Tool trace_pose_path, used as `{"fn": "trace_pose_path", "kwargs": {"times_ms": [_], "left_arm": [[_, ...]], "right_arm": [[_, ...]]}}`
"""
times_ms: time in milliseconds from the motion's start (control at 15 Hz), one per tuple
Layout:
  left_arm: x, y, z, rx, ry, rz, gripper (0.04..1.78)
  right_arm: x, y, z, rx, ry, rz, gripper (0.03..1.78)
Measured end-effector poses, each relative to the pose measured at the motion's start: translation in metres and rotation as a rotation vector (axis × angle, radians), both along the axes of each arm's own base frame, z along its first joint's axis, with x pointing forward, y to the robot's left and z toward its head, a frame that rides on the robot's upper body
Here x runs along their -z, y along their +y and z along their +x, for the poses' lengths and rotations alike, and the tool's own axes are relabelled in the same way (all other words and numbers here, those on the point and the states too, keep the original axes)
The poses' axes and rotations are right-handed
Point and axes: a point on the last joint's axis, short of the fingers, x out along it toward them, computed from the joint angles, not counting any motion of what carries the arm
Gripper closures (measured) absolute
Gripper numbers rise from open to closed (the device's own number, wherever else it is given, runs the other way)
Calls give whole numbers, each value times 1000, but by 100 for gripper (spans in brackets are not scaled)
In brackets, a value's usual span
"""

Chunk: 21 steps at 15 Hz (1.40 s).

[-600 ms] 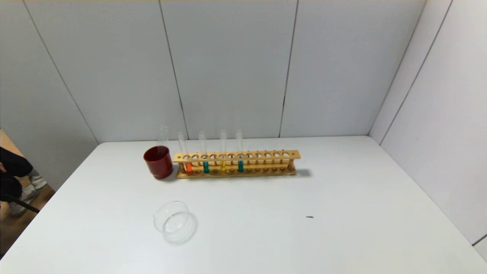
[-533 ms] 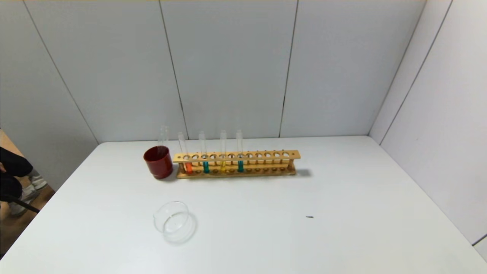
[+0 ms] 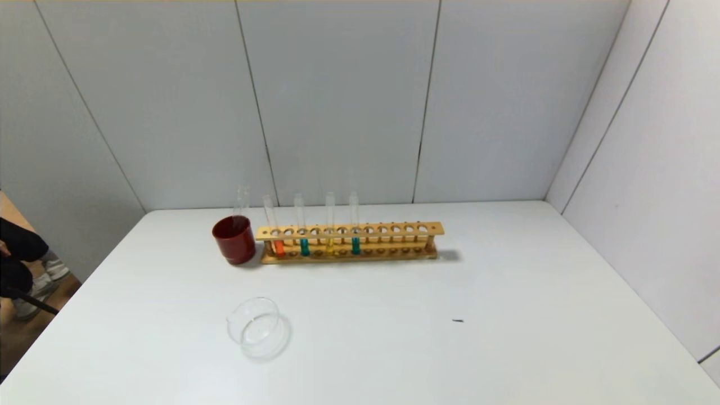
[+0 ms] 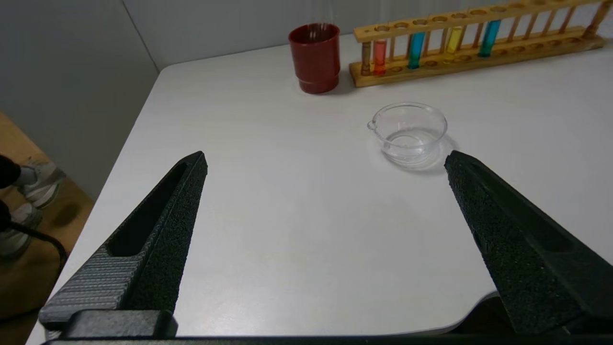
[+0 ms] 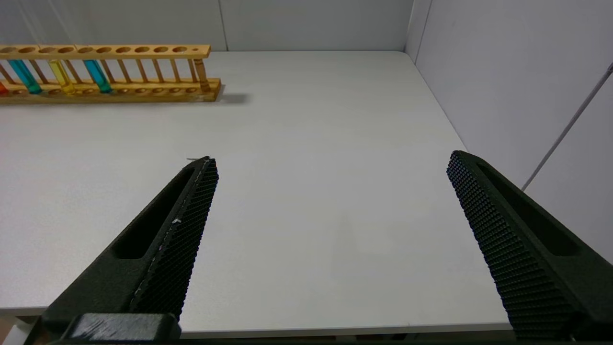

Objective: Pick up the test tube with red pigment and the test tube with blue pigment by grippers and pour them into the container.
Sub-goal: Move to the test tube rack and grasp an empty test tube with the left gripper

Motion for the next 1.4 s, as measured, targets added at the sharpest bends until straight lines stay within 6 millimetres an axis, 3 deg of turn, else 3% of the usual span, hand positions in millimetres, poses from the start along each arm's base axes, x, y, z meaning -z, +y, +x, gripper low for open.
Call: {"fn": "trace_pose_path", "kwargs": {"times_ms": [333,533,667,867,1000,1400], "left_arm": [[-46,-4,-11,193,14,-4,7],[-87,-4,3,223,39,-10,7],[-114,-5,26,231,64,-14,7],[-145,-6,80,238,127,-32,7],[-156,-7,128,244,185,-63,7],[-155,-20,265,277,234,-104,7]], "right_arm": [[0,0,0,0,0,0,6],[0,0,0,0,0,0,6],[0,0,0,0,0,0,6],[0,0,0,0,0,0,6],[0,0,0,0,0,0,6],[0,0,0,0,0,0,6]]}}
